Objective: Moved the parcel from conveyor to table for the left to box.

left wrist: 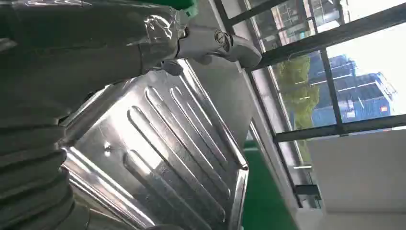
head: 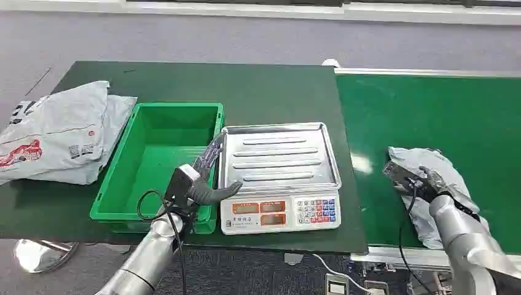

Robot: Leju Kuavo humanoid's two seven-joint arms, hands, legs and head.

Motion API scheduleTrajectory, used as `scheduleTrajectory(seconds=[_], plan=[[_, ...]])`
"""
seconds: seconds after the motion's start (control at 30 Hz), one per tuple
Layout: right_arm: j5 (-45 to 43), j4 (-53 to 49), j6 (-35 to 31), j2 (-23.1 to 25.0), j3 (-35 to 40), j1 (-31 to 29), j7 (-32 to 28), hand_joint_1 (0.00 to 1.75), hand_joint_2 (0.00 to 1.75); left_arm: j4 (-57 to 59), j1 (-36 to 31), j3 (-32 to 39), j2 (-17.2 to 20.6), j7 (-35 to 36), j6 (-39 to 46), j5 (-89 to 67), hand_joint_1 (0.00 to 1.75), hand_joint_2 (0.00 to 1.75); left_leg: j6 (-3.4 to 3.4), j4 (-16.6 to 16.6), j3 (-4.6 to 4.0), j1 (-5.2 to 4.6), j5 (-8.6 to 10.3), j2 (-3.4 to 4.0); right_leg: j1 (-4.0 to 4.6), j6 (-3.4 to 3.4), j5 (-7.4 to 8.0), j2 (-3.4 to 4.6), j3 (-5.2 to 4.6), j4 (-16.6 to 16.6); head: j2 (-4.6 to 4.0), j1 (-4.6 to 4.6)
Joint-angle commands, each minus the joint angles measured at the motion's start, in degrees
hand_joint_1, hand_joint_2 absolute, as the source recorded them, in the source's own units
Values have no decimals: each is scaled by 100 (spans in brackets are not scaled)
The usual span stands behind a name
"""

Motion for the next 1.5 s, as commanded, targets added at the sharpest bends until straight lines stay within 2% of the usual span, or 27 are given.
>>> scheduleTrajectory(seconds=[0.03,0.13,0.33,0.37,0.67,0.7,0.77,0.9,0.93,0.97,1.1,1.3,1.5], plan=[[75,599,287,-319,507,177,8,0,175,373,-270,45,155,13,-8,28,0,175,-5,-12,24,10,-4,3,11,-9,0,4,27,-19,0,0],[99,550,228,-493,501,371,160,0,175,402,-283,29,139,13,0,39,0,175,-4,-18,29,13,1,-24,14,-9,-5,-23,40,-28,0,0],[99,550,228,-493,501,371,160,0,175,402,-283,29,139,13,0,39,0,175,2,-2,7,5,-5,-10,5,0,-6,-10,14,-8,0,0],[99,550,228,-493,501,371,160,0,175,402,-283,29,139,13,0,39,0,175,1,-12,26,11,-6,-6,12,-4,-4,-6,36,-25,0,0],[99,550,228,-493,501,371,160,0,175,402,-283,29,139,13,0,39,0,175,3,-9,19,10,-6,-16,10,-3,-6,-20,32,-23,0,0],[141,574,201,-614,470,440,606,0,175,373,-243,27,117,13,-9,64,0,175,4,-2,10,8,-6,-13,8,-1,-7,-17,20,-13,0,0],[133,568,235,-795,442,620,719,0,175,397,-242,-18,97,13,19,57,0,175,5,-3,11,5,-4,-29,5,0,-11,-34,26,-13,0,0],[137,575,280,-830,441,766,837,0,175,451,-301,-34,119,13,42,111,0,175,7,-6,22,12,-5,-55,12,5,-19,-60,49,-29,0,0],[136,573,289,-822,443,728,866,9,175,449,-303,-38,134,13,40,124,0,175,9,1,15,9,-7,-52,9,10,-20,-56,39,-20,0,0],[136,570,288,-811,451,671,881,175,175,459,-312,-35,140,13,62,137,0,175,8,-1,19,11,-9,-51,11,12,-20,-53,48,-25,0,0],[142,599,336,-765,470,488,960,175,175,573,-422,-35,106,13,73,161,0,175,10,1,18,9,-10,-42,9,11,-17,-41,44,-21,0,0],[21,615,274,-655,468,272,674,175,175,385,-281,-12,164,13,159,203,0,175,12,6,10,4,-12,-30,3,14,-16,-31,31,-11,0,0],[-20,638,292,-627,442,254,670,175,175,377,-273,-15,171,13,135,205,0,175,9,-1,22,6,-14,-21,6,9,-15,-21,41,-19,0,0]])
